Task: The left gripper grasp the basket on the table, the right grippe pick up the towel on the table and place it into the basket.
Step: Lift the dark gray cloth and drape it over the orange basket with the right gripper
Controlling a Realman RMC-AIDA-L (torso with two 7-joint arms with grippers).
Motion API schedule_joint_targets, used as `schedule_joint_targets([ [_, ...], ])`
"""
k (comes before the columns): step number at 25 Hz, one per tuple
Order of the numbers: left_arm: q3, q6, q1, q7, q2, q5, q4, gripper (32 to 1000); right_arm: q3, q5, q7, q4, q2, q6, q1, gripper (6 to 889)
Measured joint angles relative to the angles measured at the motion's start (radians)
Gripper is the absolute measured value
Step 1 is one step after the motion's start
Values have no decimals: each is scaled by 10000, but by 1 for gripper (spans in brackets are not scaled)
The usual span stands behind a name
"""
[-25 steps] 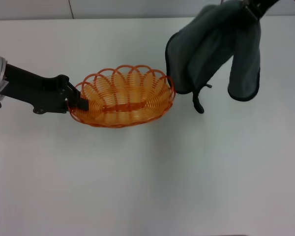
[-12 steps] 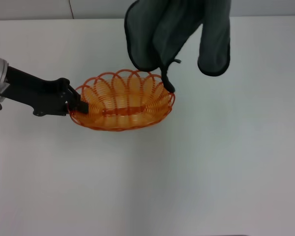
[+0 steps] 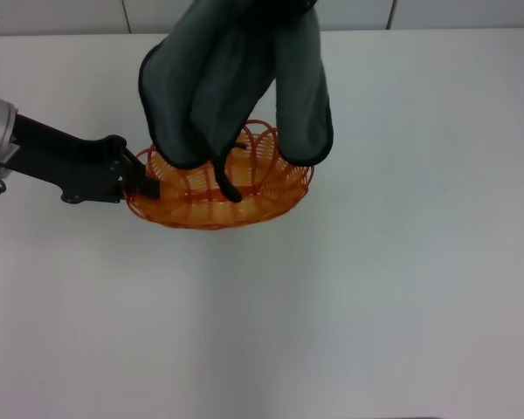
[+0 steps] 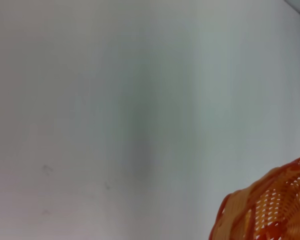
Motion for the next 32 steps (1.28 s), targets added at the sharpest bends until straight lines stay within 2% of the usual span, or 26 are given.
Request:
schedule_joint_targets([
  [5, 0, 0, -55, -8, -7, -21, 0, 112, -500, 123, -185, 1028, 98, 744, 104, 50],
  [8, -7, 0, -106, -10, -24, -25, 1, 112, -965, 375, -214, 1684, 99, 1322, 110, 50],
  [9, -12, 0, -118, -11, -28, -25, 4, 112, -1294, 524, -254, 2047, 101, 1671, 110, 50],
  [10, -17, 0, -121, -11, -30, -25, 7, 112, -1294, 524, -254, 2047, 101, 1671, 110, 50],
  [15, -27, 5, -153, -11, -30, -35, 14, 112, -1961, 650, -366, 2779, 157, 2344, 110, 49],
  [25, -62, 15, -247, -15, -49, -42, 34, 112, -2460, 658, -614, 3719, 214, 3070, 107, 47],
  [27, -66, 15, -264, -21, -49, -42, 34, 112, -2723, 667, -635, 3972, 225, 3278, 119, 47],
  [32, -75, 15, -287, -32, -47, -42, 46, 112, -3007, 695, -687, 4253, 260, 3454, 173, 47],
])
